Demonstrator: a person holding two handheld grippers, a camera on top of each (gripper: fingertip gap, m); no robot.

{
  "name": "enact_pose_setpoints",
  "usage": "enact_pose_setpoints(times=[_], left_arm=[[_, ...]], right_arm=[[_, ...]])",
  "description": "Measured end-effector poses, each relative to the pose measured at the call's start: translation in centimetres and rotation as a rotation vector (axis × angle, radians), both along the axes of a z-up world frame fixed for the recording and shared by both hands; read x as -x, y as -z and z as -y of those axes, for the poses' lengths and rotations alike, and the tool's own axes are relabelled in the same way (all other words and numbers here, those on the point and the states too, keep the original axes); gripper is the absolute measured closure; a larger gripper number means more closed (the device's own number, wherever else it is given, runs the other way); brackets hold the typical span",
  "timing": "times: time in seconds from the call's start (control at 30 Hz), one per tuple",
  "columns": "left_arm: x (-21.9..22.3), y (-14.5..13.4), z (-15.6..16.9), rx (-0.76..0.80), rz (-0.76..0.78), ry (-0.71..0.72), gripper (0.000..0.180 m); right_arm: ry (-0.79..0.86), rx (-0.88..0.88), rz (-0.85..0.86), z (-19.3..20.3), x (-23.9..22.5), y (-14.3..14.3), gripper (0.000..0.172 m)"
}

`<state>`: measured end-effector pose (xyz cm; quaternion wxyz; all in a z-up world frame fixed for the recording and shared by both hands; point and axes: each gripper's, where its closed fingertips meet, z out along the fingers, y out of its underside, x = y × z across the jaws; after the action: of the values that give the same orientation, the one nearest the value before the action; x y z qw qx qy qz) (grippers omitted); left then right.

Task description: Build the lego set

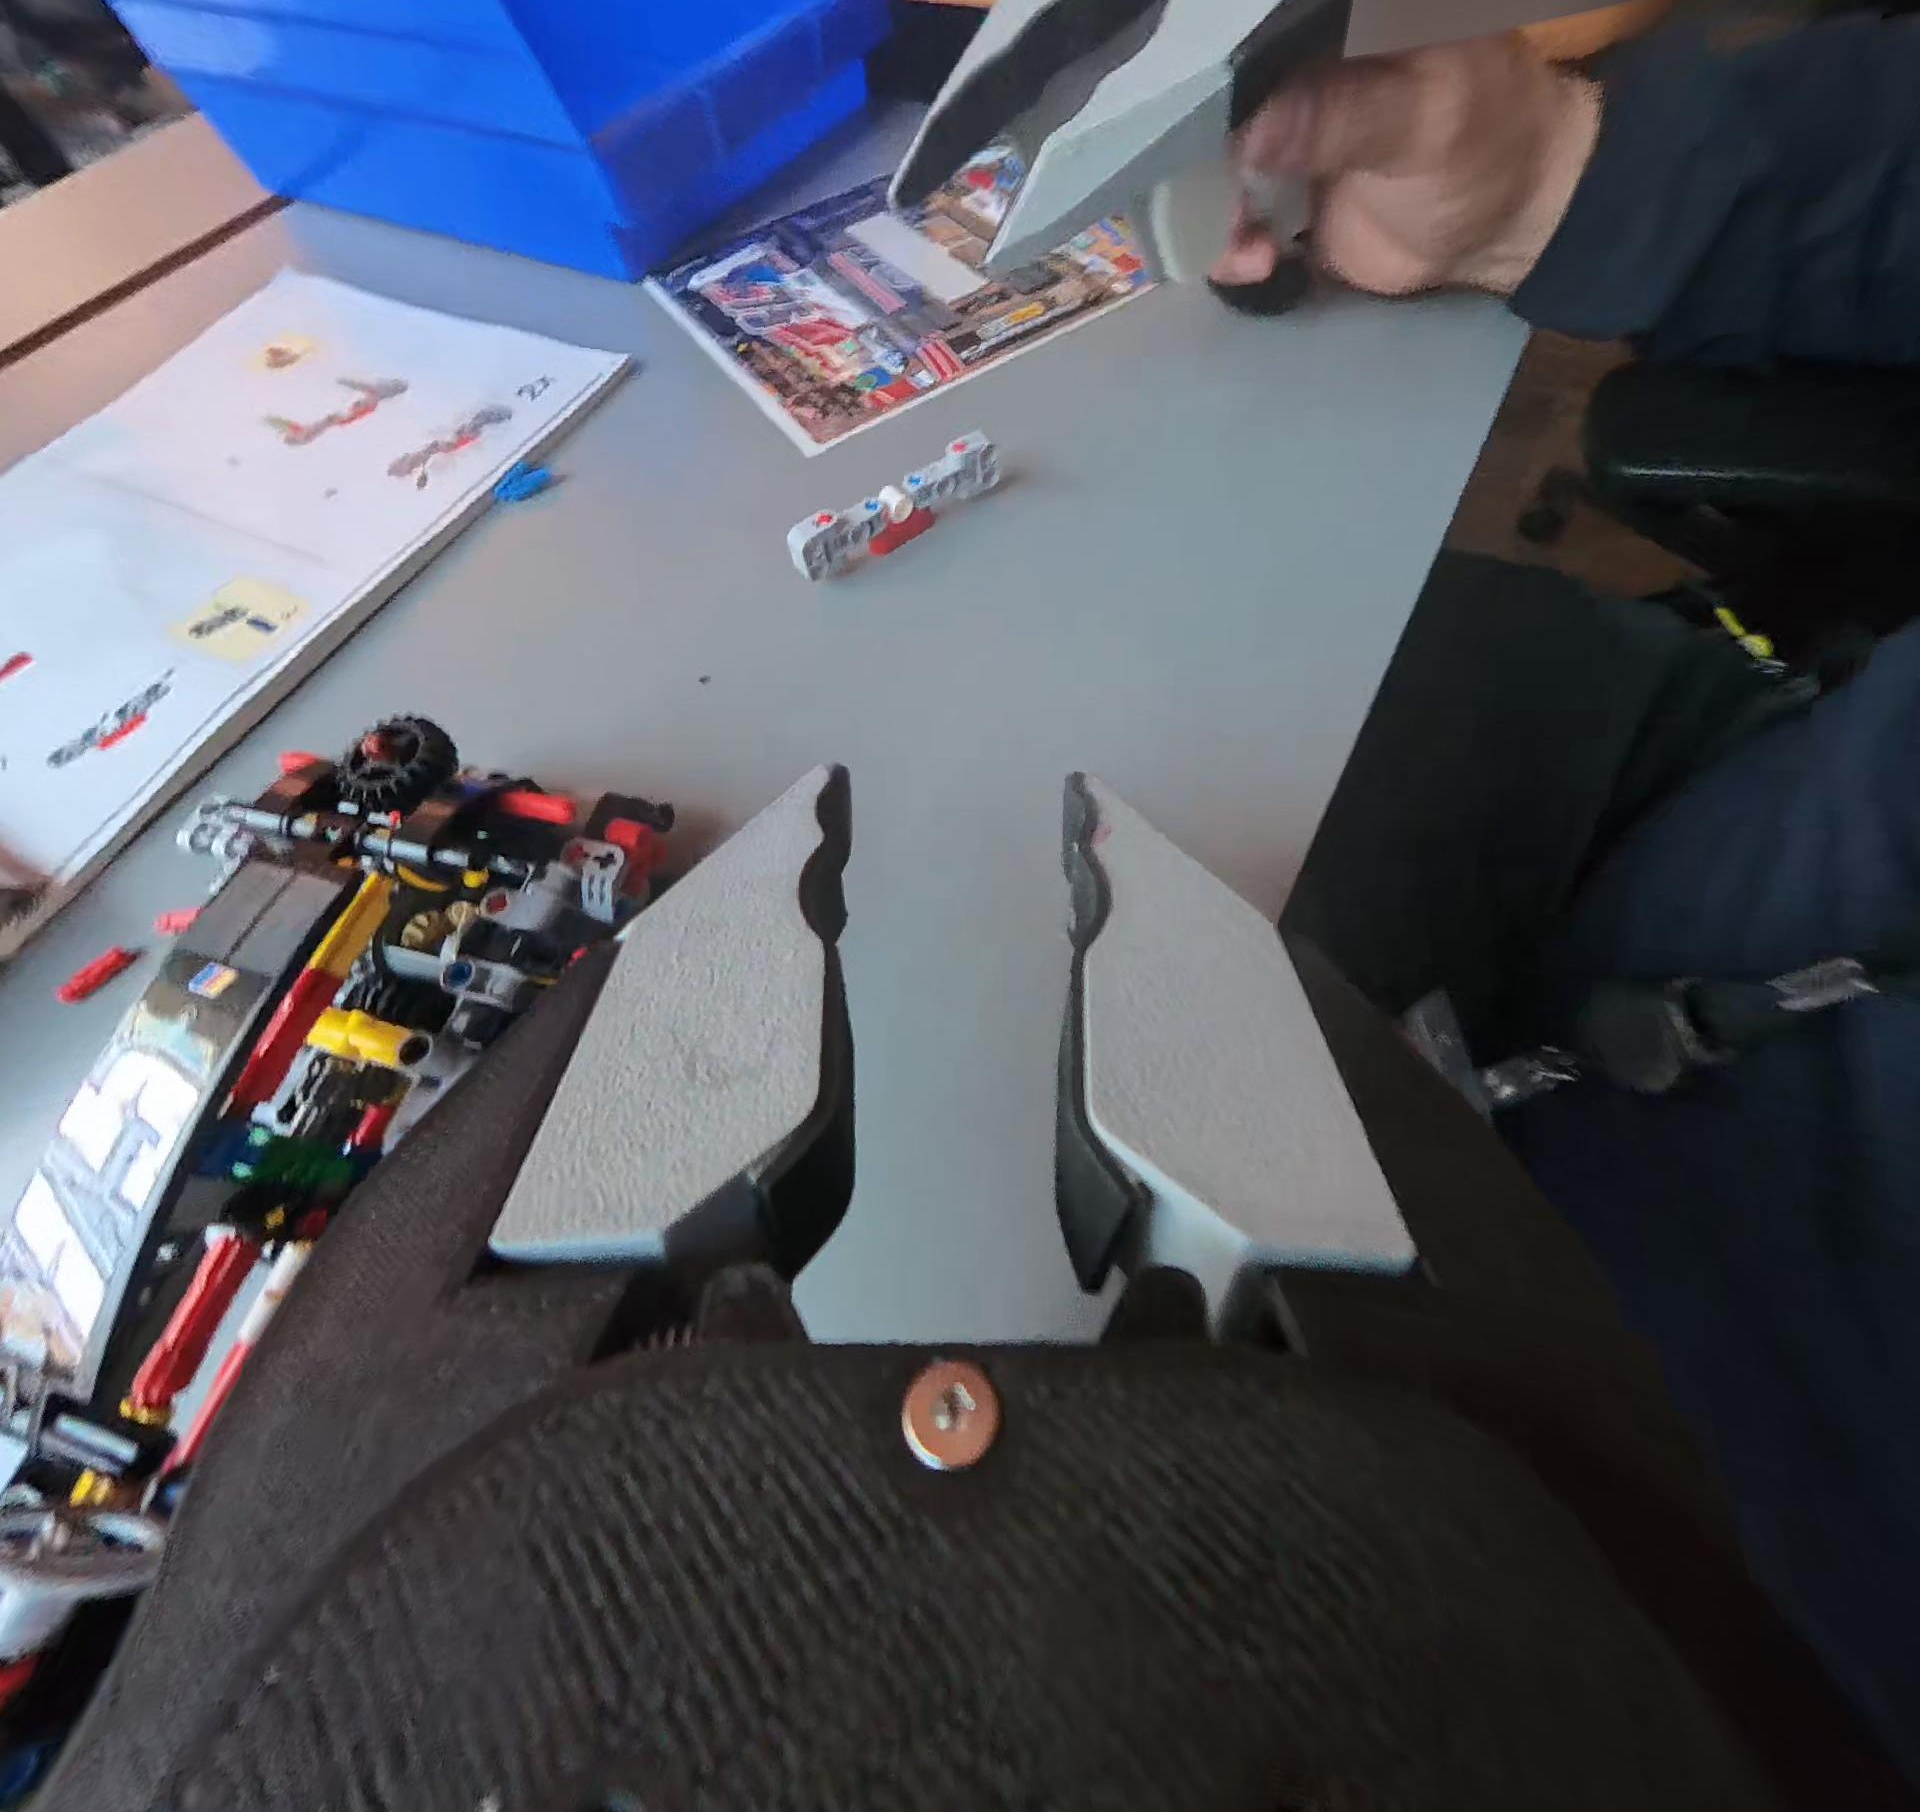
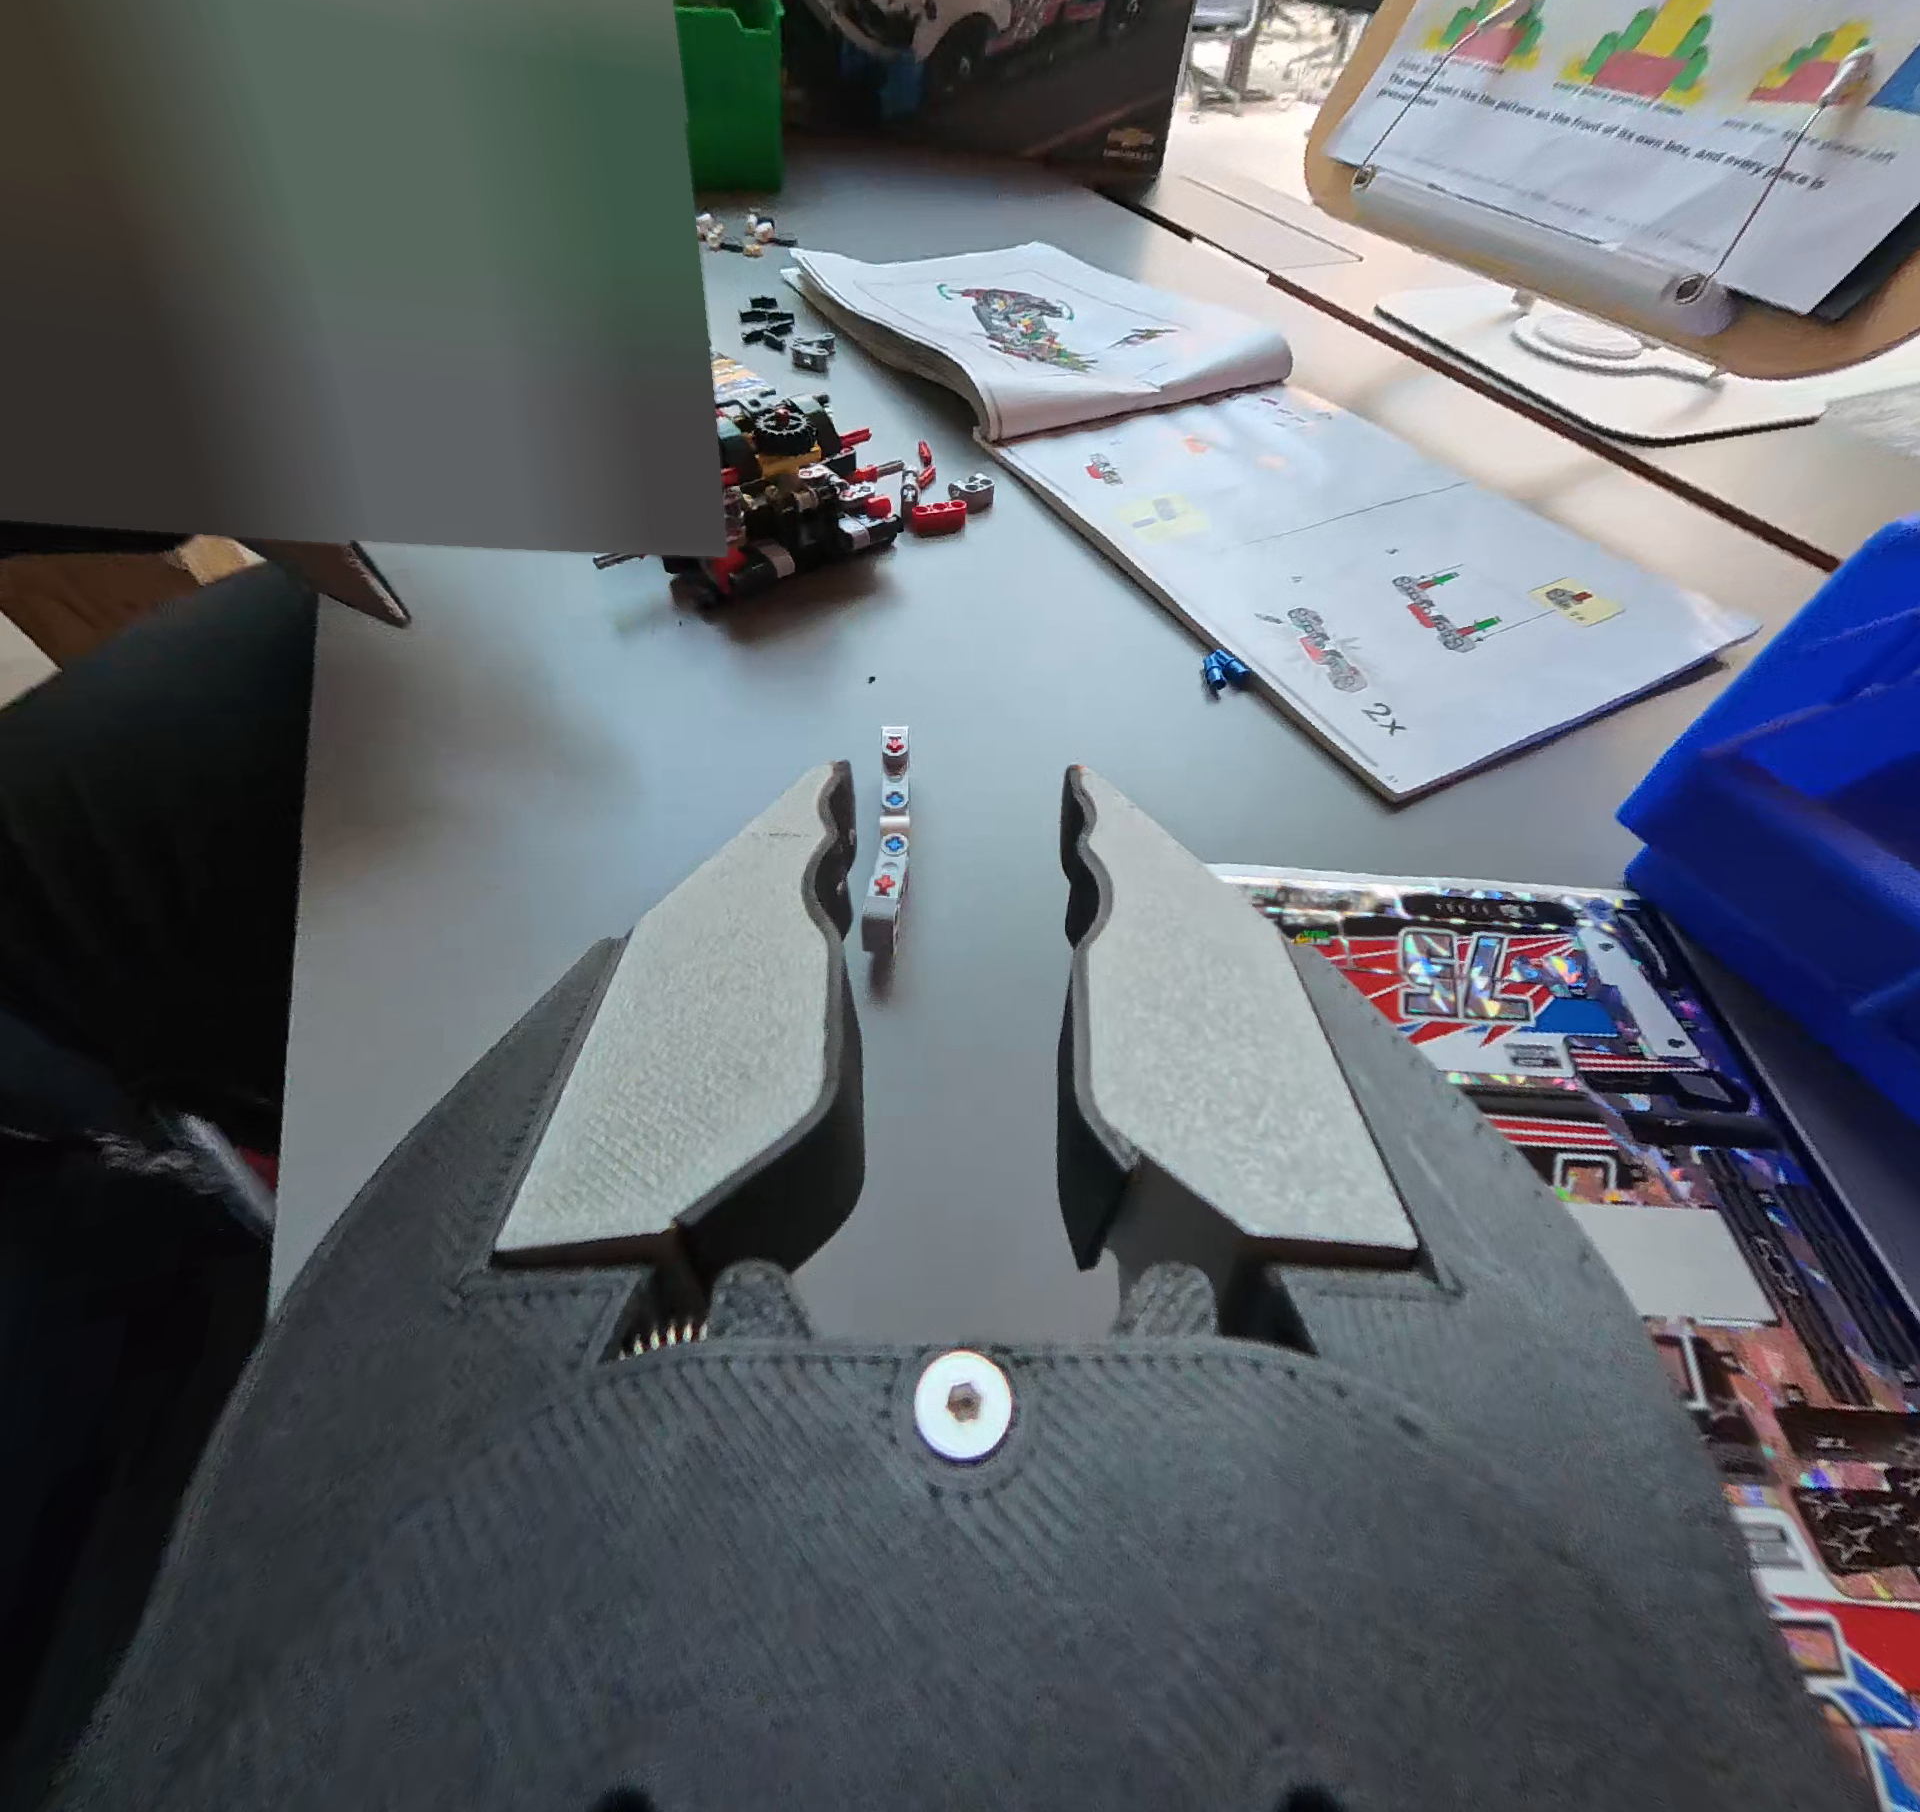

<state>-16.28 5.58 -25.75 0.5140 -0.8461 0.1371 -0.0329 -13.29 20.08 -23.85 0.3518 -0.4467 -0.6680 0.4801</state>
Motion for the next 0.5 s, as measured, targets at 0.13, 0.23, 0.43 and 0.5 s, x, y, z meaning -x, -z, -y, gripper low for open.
enact_pose_setpoints(times=[0.13,0.23,0.43,0.5], left_arm=[[-0.7,-0.6,-0.8,-0.054,0.043,0.066,0.143],[-1.7,-0.4,-1.5,-0.062,0.007,0.122,0.145],[-1.9,0.0,-2.5,-0.085,-0.105,0.158,0.157],[-1.8,0.0,-2.7,-0.079,-0.089,0.157,0.156]], right_arm=[[-0.003,0.034,-0.012,-0.4,-0.2,-0.3,0.140],[-0.002,0.045,-0.021,-0.7,-0.3,-0.5,0.142],[-0.017,0.087,-0.023,-0.7,-0.4,-0.7,0.146],[-0.016,0.090,-0.025,-0.8,-0.4,-0.8,0.146]])
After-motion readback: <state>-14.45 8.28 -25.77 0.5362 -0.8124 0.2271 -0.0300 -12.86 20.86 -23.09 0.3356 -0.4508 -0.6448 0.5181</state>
